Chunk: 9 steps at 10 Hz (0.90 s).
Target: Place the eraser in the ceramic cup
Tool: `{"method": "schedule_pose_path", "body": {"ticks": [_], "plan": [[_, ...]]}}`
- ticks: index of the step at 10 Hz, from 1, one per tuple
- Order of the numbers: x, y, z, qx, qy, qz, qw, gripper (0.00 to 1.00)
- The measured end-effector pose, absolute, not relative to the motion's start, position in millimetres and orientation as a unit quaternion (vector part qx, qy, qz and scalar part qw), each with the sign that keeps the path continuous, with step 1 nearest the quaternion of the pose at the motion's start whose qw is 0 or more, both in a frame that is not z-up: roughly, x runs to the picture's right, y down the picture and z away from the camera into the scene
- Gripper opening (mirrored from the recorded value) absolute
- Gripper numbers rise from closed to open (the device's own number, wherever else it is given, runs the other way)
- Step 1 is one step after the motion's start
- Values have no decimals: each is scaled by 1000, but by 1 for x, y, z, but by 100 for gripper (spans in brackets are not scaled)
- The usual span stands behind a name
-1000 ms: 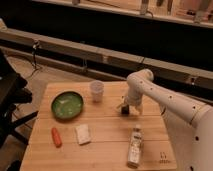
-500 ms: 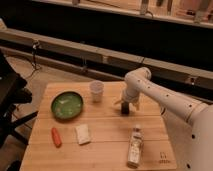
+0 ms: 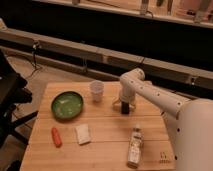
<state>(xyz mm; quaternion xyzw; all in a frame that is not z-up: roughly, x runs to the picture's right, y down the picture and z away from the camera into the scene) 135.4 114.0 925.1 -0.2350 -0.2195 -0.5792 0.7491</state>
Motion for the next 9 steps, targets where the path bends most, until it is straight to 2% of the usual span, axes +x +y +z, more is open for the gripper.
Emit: {"method": "schedule_pose_path", "body": {"ticks": [4, 7, 8, 9], "plan": [[127, 112, 933, -237, -226, -581, 745, 37], [115, 107, 924, -215, -246, -581, 745, 5], [115, 103, 914, -205, -254, -581, 746, 0], [116, 96, 907, -201, -253, -579, 749, 0]]}}
